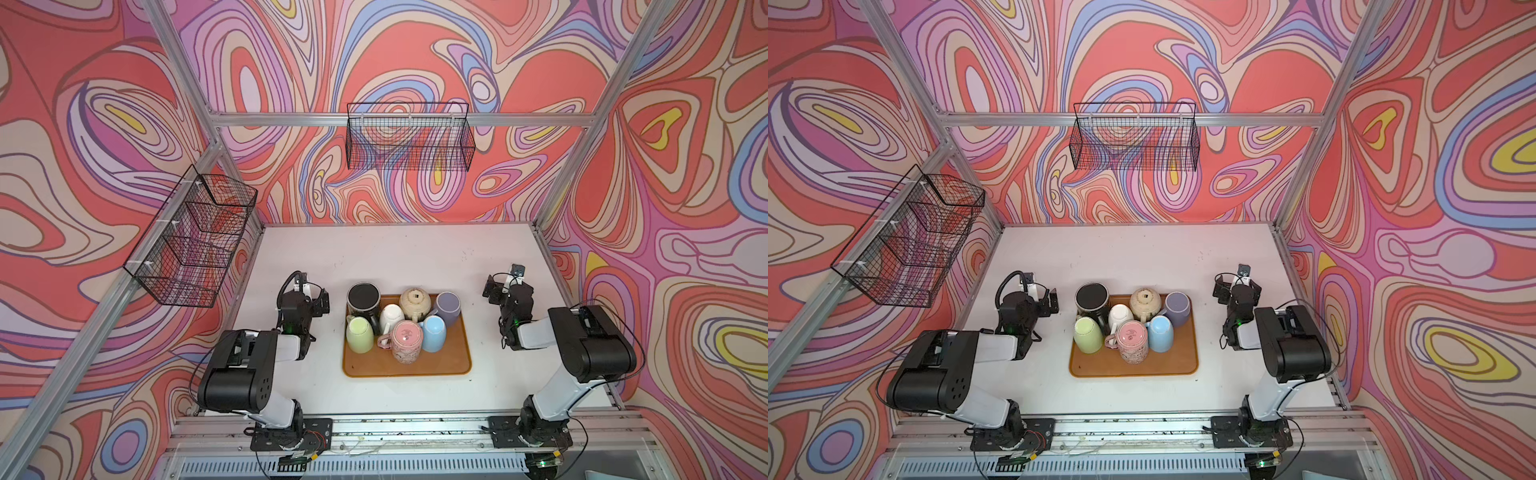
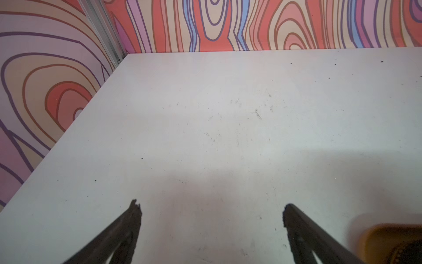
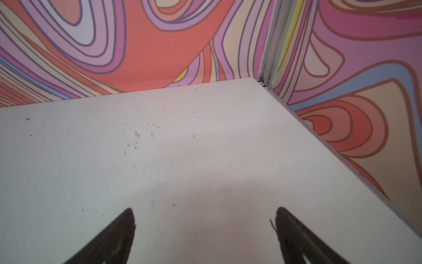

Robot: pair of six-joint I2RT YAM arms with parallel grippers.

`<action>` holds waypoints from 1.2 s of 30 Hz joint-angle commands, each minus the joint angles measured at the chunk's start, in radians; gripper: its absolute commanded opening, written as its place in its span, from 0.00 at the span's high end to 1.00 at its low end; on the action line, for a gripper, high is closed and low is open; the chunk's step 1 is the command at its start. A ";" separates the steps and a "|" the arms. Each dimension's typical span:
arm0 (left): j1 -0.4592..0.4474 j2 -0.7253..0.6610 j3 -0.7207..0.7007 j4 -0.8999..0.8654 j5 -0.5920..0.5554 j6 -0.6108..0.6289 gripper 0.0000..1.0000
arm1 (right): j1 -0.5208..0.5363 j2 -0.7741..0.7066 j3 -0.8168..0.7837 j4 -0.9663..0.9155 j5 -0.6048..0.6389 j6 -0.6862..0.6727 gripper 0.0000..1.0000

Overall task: Turn the mug right side up
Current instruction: Pick up the mug from the tray.

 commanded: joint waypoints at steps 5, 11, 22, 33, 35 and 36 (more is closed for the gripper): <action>-0.005 0.008 0.014 0.012 0.002 0.011 0.00 | -0.002 0.011 0.011 0.008 0.003 -0.008 0.01; -0.005 0.009 0.015 0.012 0.002 0.010 0.00 | -0.002 0.011 0.011 0.008 0.003 -0.007 0.02; -0.004 0.011 0.022 0.000 0.003 0.011 0.00 | -0.003 0.012 0.014 0.002 0.002 -0.008 0.02; 0.005 -0.012 0.032 -0.036 0.013 0.006 0.03 | 0.000 -0.007 0.006 0.009 0.028 -0.008 0.02; 0.005 -0.069 0.060 -0.129 -0.003 0.000 0.04 | 0.006 -0.087 0.023 -0.088 0.041 -0.010 0.02; 0.005 -0.107 0.078 -0.197 -0.008 -0.002 0.04 | 0.006 -0.137 0.049 -0.183 0.053 -0.001 0.02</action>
